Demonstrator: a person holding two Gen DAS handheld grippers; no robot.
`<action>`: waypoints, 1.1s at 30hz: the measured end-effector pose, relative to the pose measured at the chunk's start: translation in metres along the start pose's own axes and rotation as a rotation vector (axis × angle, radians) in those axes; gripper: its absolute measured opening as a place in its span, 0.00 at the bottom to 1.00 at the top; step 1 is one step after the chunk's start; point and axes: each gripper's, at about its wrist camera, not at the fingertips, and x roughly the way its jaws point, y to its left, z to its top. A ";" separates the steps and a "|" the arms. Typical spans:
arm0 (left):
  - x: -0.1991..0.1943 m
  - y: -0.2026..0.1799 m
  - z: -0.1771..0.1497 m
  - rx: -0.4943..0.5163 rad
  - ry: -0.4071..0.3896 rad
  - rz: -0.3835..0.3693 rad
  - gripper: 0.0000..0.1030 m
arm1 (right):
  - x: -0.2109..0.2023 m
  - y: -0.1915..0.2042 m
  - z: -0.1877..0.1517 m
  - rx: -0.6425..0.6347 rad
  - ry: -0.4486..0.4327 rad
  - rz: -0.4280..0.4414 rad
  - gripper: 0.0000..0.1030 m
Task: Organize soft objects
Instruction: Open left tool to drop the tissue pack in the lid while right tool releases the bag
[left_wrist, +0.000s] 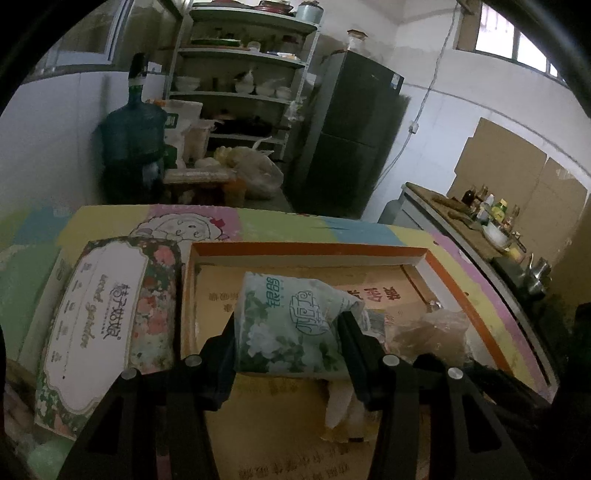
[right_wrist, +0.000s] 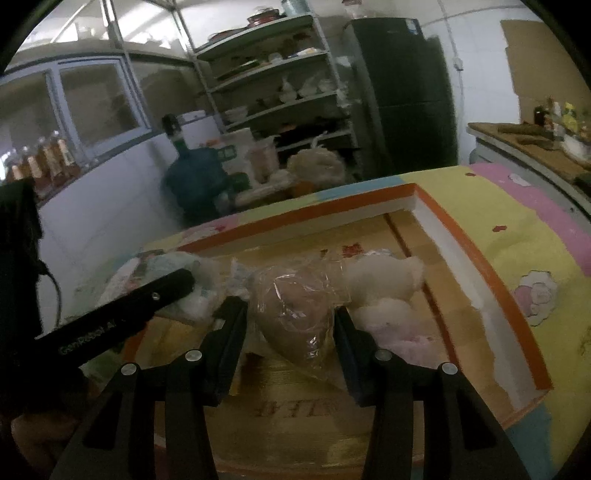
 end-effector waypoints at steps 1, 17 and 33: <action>0.001 -0.001 0.001 0.002 0.002 0.003 0.50 | 0.001 -0.001 0.000 0.006 0.005 0.000 0.48; 0.002 -0.004 0.005 -0.015 0.006 0.025 0.55 | -0.005 -0.016 0.000 0.079 -0.026 0.014 0.53; -0.073 -0.015 -0.004 0.057 -0.173 -0.017 0.83 | -0.043 -0.023 -0.003 0.159 -0.210 0.079 0.73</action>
